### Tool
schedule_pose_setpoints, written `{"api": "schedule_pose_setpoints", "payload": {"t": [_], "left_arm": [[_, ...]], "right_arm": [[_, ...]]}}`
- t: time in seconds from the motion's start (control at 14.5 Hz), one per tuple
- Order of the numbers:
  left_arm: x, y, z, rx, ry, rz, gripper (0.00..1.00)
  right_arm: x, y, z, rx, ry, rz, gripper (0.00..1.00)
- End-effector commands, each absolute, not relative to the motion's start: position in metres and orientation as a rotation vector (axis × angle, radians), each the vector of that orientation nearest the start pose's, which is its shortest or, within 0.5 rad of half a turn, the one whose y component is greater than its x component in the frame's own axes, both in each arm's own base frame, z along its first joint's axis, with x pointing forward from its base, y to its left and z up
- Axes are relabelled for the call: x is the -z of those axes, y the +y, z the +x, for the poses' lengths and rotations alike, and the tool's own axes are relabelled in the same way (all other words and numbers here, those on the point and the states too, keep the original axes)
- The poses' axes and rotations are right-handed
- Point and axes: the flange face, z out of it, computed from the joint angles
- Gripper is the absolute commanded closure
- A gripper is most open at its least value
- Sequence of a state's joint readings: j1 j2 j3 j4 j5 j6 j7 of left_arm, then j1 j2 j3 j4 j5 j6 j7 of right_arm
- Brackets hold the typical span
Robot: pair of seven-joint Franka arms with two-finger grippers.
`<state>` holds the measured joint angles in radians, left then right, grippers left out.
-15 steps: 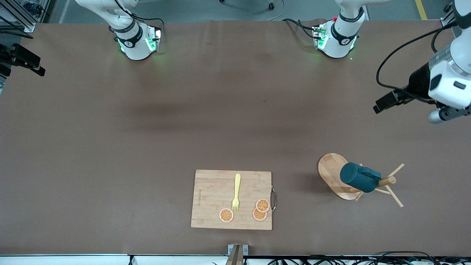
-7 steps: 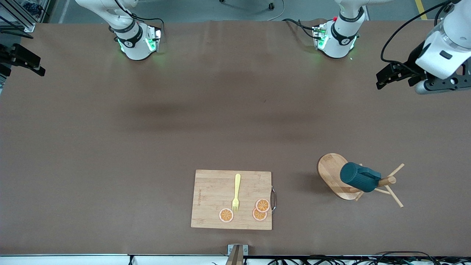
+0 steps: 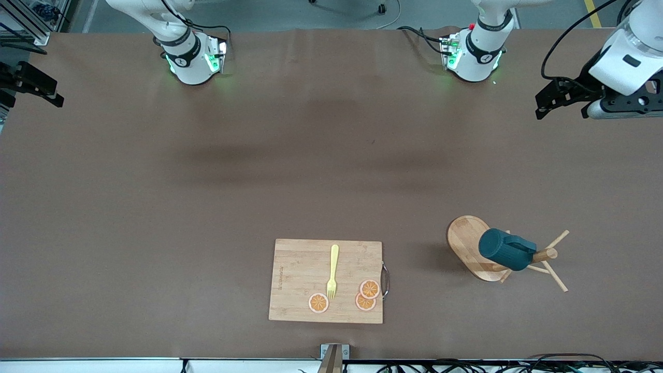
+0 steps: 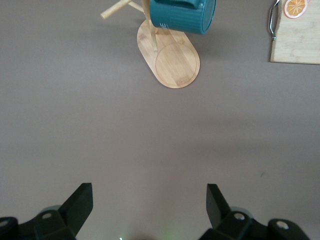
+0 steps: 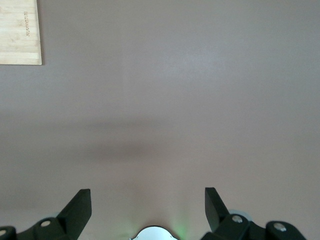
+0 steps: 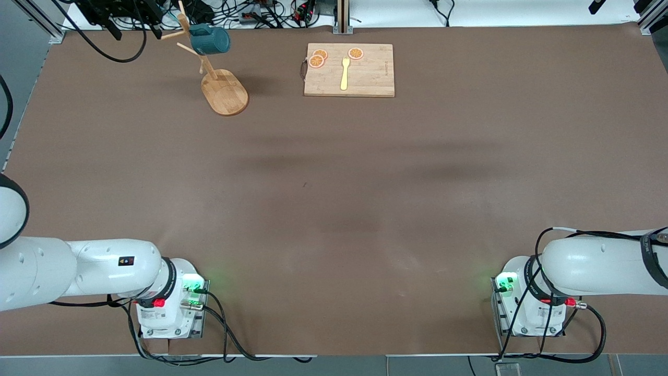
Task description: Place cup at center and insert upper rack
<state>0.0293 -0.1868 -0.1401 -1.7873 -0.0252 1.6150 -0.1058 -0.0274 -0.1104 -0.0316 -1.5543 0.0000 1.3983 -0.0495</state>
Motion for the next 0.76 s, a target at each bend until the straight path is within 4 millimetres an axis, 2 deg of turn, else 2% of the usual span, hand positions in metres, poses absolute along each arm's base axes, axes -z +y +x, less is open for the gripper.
{"api": "schedule_pose_setpoints", "payload": {"t": [0.0, 0.69], "left_arm": [[-0.6312, -0.0593, 0.4920, 0.042, 0.030, -3.114, 0.00], [-0.6359, -0.0599, 0.4883, 0.021, 0.022, -3.113, 0.00]], "right_arm": [[-0.6787, -0.0283, 0.4930, -0.058, -0.004, -3.139, 0.00], [-0.6835, -0.0236, 0.4884, -0.057, -0.014, -3.109, 0.00]]}}
